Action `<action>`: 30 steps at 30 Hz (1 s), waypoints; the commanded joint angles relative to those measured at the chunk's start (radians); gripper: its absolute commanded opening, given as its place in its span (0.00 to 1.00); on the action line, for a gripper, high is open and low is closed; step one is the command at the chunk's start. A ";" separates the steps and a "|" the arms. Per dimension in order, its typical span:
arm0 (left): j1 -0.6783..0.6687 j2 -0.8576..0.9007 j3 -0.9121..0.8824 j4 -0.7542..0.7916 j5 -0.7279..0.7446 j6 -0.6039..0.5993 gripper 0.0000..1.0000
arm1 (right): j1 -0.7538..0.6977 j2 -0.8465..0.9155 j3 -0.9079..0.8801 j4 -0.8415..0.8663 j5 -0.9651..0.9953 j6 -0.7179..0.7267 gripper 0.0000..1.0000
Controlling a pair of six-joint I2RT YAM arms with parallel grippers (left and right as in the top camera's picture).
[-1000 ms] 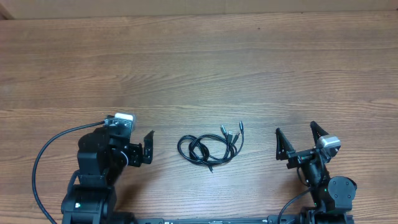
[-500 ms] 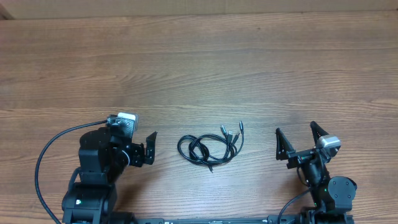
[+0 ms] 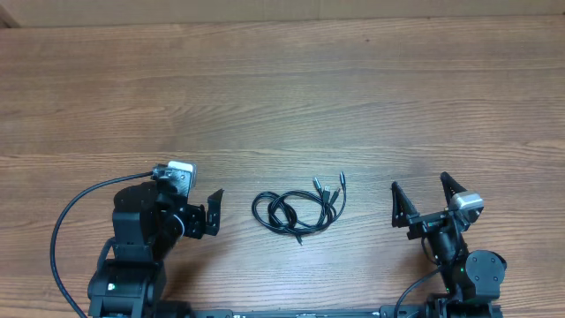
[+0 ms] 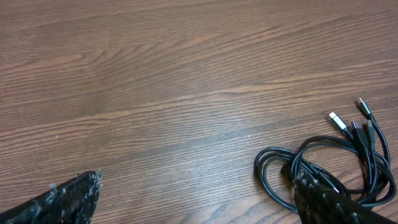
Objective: Untangle cables
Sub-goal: 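Move the left gripper slowly toward the left side of the cable bundle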
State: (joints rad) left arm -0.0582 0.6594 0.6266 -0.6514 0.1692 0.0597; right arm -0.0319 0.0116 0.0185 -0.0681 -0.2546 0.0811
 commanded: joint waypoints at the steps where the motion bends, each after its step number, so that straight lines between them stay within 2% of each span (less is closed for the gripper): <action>1: 0.005 0.001 0.026 0.000 0.016 0.016 1.00 | 0.005 -0.009 -0.010 0.006 0.011 -0.003 1.00; 30: 0.005 0.061 0.026 -0.002 0.016 0.016 1.00 | 0.005 -0.009 -0.010 0.006 0.011 -0.003 1.00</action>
State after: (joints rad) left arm -0.0582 0.7204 0.6273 -0.6586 0.1722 0.0597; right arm -0.0319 0.0116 0.0185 -0.0677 -0.2546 0.0811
